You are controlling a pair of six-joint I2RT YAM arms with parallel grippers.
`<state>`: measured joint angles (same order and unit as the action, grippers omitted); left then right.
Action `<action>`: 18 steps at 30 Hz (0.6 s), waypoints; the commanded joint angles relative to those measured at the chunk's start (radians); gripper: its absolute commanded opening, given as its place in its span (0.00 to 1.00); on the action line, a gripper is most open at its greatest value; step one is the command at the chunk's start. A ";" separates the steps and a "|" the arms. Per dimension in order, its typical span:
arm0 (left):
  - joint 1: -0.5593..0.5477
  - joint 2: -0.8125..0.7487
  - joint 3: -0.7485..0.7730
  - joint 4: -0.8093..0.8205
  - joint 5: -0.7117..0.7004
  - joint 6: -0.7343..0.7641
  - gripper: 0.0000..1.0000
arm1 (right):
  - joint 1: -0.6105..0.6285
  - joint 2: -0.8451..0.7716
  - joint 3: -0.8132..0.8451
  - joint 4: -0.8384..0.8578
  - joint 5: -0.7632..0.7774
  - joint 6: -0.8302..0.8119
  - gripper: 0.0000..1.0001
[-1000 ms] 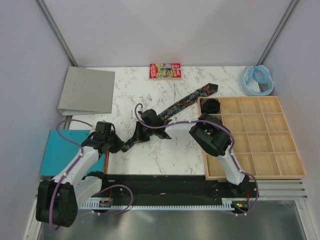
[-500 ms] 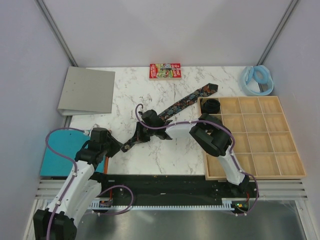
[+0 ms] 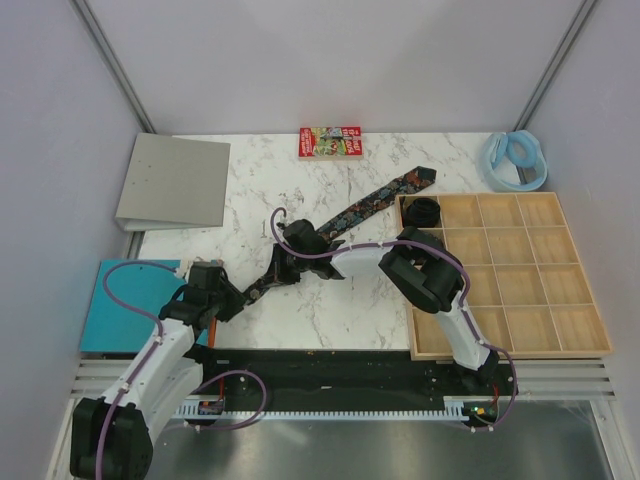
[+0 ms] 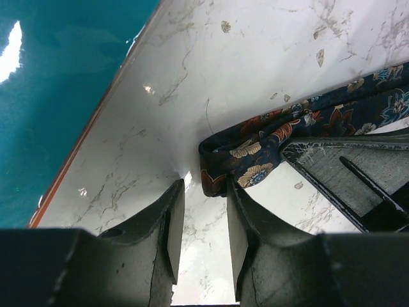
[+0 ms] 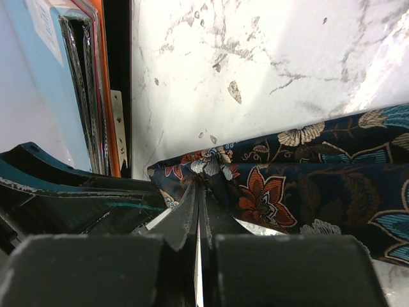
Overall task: Roll the ties
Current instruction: Roll the tie at the center of the board.
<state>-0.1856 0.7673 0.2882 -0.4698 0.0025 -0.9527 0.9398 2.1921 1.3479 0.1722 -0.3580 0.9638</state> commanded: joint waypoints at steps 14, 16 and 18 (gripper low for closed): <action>0.000 -0.041 -0.018 0.052 -0.009 0.014 0.44 | 0.001 0.020 -0.012 -0.056 0.030 -0.031 0.01; 0.000 -0.007 -0.030 0.080 -0.007 0.015 0.45 | 0.001 0.018 -0.013 -0.056 0.031 -0.031 0.01; 0.000 0.020 -0.050 0.112 -0.007 0.020 0.45 | 0.001 0.015 -0.018 -0.054 0.033 -0.031 0.02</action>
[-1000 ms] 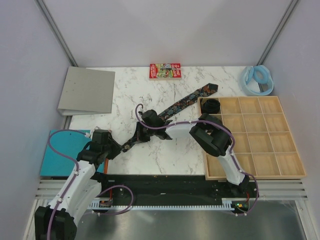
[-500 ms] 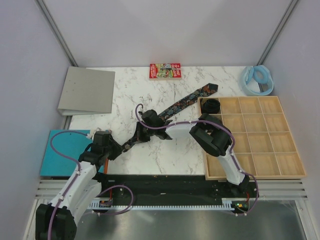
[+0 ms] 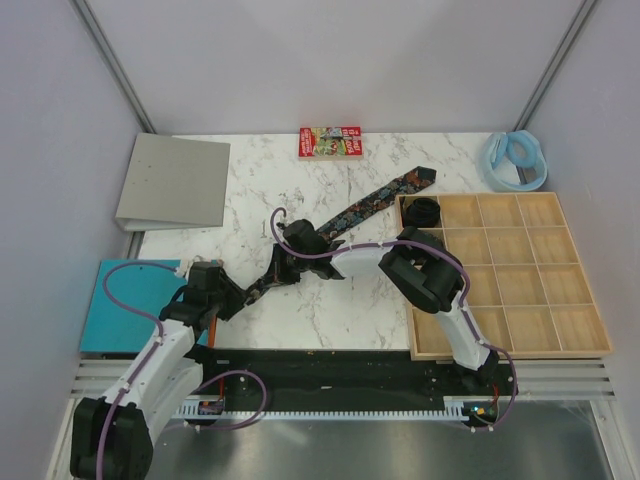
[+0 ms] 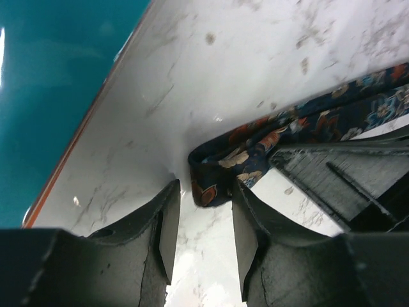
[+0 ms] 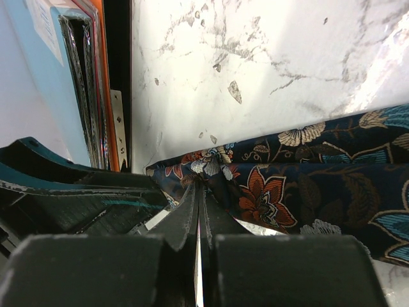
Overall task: Roll the ties
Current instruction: Roll the tie at the center of the board.
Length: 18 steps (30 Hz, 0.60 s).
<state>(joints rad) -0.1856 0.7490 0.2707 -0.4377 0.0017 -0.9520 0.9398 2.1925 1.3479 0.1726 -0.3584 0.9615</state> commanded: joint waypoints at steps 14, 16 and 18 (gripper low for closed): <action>0.000 0.010 -0.016 0.055 0.026 0.027 0.02 | 0.001 0.003 -0.023 -0.070 0.042 -0.026 0.01; -0.002 -0.009 0.042 0.011 0.027 0.033 0.02 | 0.001 -0.010 -0.012 -0.088 0.052 -0.032 0.01; -0.002 -0.026 0.099 -0.041 0.038 0.036 0.02 | 0.004 -0.016 0.002 -0.105 0.053 -0.032 0.01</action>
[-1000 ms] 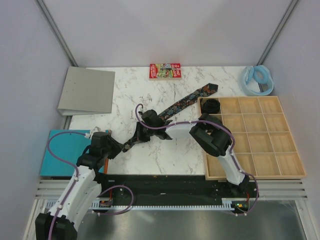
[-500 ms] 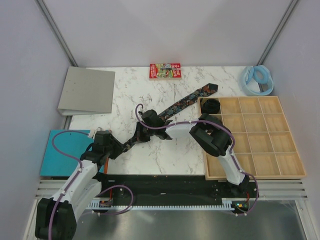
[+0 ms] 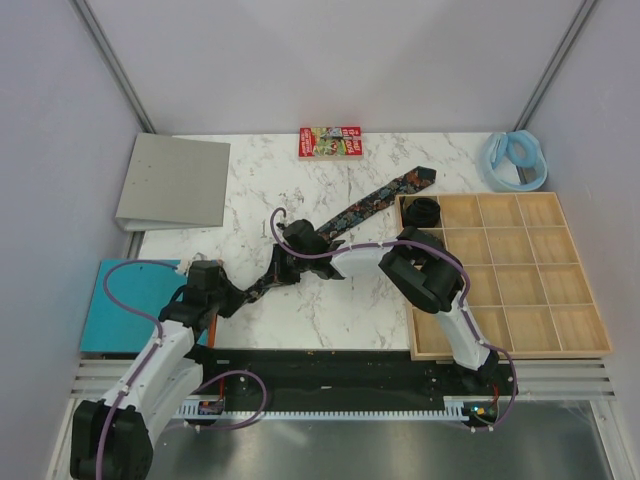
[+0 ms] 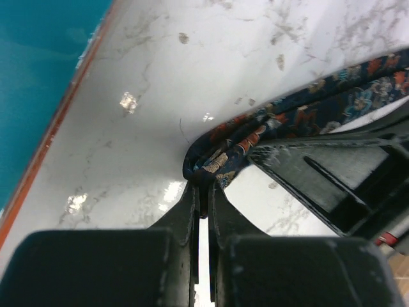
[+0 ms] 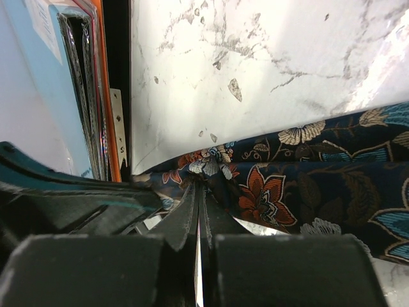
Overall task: Roll the ties
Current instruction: Roll the tie at the center of the board.
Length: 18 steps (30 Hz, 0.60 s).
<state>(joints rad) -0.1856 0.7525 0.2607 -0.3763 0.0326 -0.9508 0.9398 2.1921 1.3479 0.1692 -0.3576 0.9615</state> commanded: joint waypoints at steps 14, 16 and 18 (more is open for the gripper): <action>-0.002 0.033 0.316 -0.282 0.116 0.070 0.02 | 0.047 -0.089 0.152 -0.290 0.150 -0.086 0.01; -0.002 0.044 0.318 -0.285 0.122 0.080 0.02 | 0.047 -0.089 0.158 -0.300 0.157 -0.086 0.02; -0.002 0.056 0.313 -0.285 0.132 0.089 0.02 | 0.047 -0.084 0.171 -0.307 0.161 -0.090 0.02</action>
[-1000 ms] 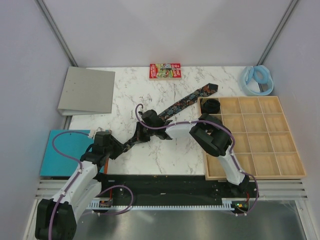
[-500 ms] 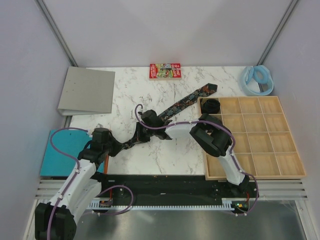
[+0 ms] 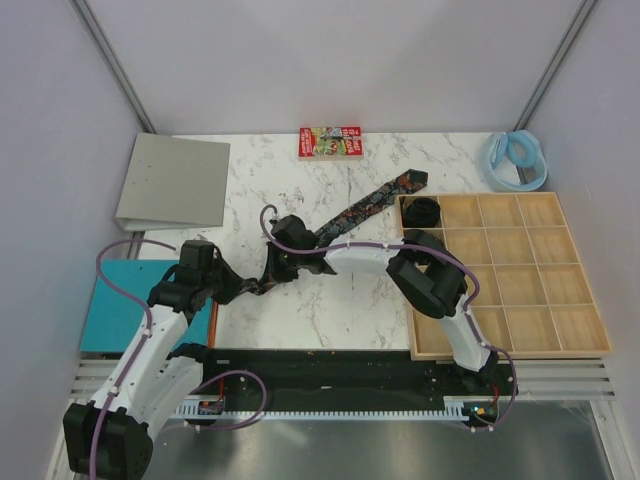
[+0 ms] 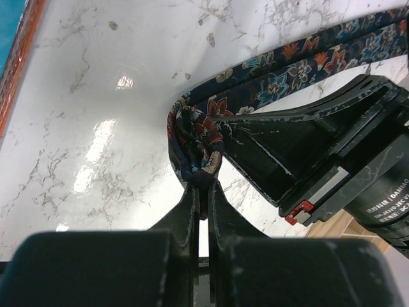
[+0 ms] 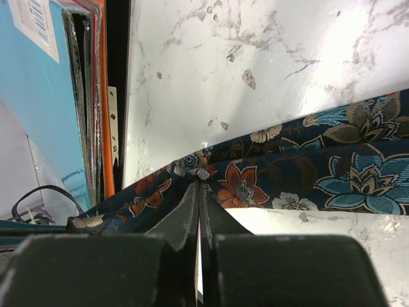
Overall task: Roll the ties
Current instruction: Roll the tie at the center of the board.
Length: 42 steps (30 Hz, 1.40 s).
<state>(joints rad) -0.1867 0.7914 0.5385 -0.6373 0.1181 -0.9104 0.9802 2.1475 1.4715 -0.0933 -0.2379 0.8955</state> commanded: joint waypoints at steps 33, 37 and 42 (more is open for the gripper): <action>0.000 0.259 0.141 0.044 0.063 0.094 0.02 | 0.057 0.029 0.118 -0.135 0.107 -0.041 0.01; -0.003 0.318 0.153 0.082 0.081 0.094 0.02 | 0.017 0.026 0.093 -0.128 0.088 -0.056 0.01; -0.036 0.411 0.196 0.088 0.071 0.097 0.02 | -0.008 0.022 0.073 -0.117 0.069 -0.064 0.02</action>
<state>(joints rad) -0.1997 1.1538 0.6750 -0.6033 0.1772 -0.8482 0.9897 2.1616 1.5570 -0.2413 -0.1440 0.8440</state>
